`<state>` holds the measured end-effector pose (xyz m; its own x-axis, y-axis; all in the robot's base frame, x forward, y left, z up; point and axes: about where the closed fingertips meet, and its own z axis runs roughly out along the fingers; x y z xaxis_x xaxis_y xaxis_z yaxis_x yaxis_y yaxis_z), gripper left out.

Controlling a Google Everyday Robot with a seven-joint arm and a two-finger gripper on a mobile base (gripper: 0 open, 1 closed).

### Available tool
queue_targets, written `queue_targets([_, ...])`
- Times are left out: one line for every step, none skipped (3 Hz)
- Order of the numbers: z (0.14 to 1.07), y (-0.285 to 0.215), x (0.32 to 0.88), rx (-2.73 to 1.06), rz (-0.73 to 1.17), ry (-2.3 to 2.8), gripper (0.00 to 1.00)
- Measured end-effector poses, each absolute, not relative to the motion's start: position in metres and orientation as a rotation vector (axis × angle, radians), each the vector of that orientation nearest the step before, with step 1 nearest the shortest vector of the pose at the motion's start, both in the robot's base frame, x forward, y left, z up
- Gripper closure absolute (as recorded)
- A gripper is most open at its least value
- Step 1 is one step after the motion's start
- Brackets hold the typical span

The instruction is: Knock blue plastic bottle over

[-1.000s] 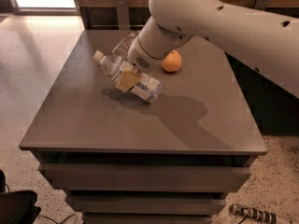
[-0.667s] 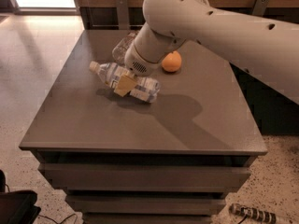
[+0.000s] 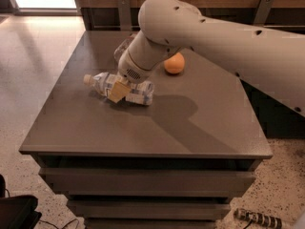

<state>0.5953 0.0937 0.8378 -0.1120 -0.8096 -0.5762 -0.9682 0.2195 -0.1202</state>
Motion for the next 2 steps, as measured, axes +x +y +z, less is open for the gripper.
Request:
queue_targets([0.838, 0.094, 0.595, -1.635, 0.39, 1.968, 0.82])
queue_targets([0.83, 0.111, 0.595, -1.664, 0.414, 1.94, 0.78])
